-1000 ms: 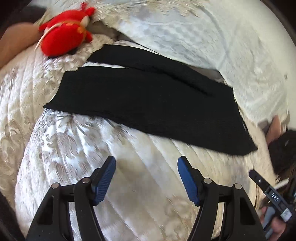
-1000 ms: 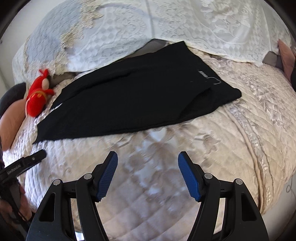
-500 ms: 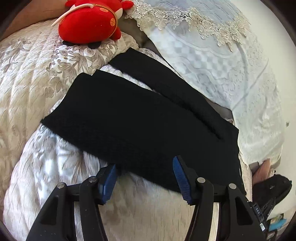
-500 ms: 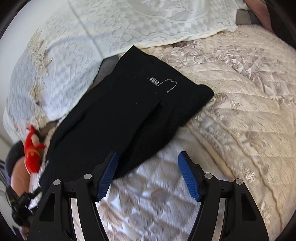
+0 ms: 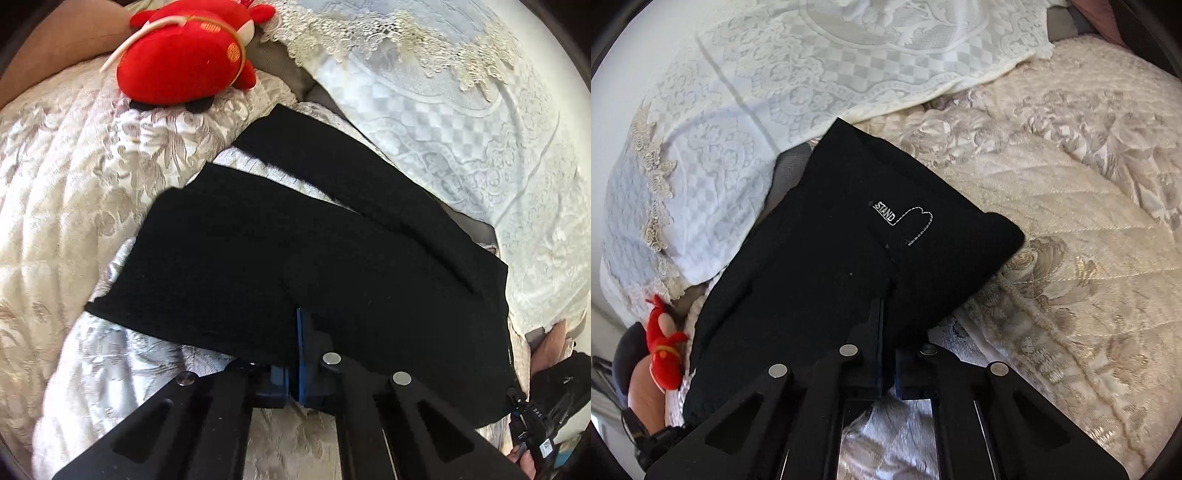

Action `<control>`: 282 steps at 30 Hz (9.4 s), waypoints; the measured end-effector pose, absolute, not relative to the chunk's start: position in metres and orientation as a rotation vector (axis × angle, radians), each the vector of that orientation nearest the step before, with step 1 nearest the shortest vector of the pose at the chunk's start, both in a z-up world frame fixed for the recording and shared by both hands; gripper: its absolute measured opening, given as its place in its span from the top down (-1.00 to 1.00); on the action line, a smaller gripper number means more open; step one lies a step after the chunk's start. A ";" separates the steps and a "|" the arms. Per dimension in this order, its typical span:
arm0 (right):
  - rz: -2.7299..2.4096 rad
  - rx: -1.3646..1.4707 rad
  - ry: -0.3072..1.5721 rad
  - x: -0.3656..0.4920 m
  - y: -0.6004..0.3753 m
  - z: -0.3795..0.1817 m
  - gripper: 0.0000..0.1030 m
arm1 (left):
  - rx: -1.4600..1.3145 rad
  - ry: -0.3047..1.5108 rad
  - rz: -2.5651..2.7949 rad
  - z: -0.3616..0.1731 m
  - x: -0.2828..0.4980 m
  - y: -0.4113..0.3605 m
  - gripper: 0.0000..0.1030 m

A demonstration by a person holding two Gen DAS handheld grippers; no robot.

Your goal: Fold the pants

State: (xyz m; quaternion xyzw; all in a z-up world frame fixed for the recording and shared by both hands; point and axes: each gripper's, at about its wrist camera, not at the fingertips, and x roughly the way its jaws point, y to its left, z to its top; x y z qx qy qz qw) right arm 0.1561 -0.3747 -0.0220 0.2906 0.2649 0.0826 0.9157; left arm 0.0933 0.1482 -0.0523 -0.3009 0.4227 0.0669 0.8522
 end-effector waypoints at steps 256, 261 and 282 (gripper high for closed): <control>-0.069 0.319 0.559 -0.003 -0.433 0.004 0.59 | -0.552 0.812 0.200 -0.007 -0.042 0.237 0.12; 0.071 0.281 0.562 0.019 -0.385 0.009 0.59 | -0.654 0.905 0.099 -0.026 -0.011 0.225 0.12; 0.188 0.192 0.675 0.047 -0.327 -0.025 0.59 | -0.558 0.901 0.175 -0.032 -0.036 0.204 0.88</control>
